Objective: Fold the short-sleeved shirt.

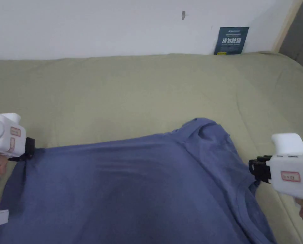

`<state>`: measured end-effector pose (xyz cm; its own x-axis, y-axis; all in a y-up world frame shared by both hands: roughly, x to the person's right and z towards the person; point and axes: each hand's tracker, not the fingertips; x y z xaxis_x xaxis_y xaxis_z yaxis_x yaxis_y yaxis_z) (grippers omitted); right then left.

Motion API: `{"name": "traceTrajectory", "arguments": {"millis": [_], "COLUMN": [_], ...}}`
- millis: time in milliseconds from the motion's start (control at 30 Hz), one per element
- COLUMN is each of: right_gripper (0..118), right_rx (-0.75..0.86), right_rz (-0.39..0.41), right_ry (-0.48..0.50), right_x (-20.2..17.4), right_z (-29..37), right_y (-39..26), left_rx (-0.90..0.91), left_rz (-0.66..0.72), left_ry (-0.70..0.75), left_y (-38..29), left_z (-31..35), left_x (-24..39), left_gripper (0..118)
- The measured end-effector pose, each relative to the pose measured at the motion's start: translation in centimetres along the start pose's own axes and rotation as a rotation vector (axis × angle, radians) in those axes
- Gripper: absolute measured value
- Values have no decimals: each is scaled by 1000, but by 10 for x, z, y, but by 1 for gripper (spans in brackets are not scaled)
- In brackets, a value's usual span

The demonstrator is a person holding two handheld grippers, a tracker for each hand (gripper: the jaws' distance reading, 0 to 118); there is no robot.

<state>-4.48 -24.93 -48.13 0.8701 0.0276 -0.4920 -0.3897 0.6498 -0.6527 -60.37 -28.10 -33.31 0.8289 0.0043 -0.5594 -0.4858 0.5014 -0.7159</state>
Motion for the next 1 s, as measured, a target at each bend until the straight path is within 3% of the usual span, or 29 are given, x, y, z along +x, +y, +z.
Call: {"name": "traceTrajectory", "arguments": {"millis": [67, 100, 133, 367, 433, 533, 600, 633, 667, 700, 1000], "right_gripper": [74, 101, 118, 113, 113, 100, 69, 47, 12, 3, 3], "right_rx": [-65, -113, -73, -182, -200, -206, -215, -223, -209, -206, -146], "right_rz": [-9, -13, 16, -12, -6, -9, 12, 28, 32, 32, 51], "right_ry": [-6, -32, -11, 5, 23, 36, 43, 41, 41, 43, 68], "right_x": [13, 16, 18, 22, 4, -1, -2, -3, -4, -3, 6], "right_z": [-23, -36, -47, -130, -118, -136, -140, -139, -136, -133, -57], "right_y": [23, 32, 39, 86, 92, 96, 98, 97, 96, 97, 100], "left_rx": [8, 6, -9, -14, -14, -18, -19, -17, -16, -16, 12], "left_rz": [1, 2, 4, 42, 27, 21, 27, 32, 33, 37, 96], "left_ry": [-2, 1, -4, -23, -20, -21, -27, -31, -34, -36, -43], "left_y": [1, -1, -1, -4, -4, -4, -5, -5, -6, -6, -5], "left_z": [-1, -2, -4, -16, -17, -18, -19, -18, -18, -18, 13], "left_x": [2, 2, 2, -2, -1, -1, -2, -3, -4, -4, -11], "left_gripper": [3, 3, 3, 3, 3, 3, 3, 3, 3, 3, 3]}}
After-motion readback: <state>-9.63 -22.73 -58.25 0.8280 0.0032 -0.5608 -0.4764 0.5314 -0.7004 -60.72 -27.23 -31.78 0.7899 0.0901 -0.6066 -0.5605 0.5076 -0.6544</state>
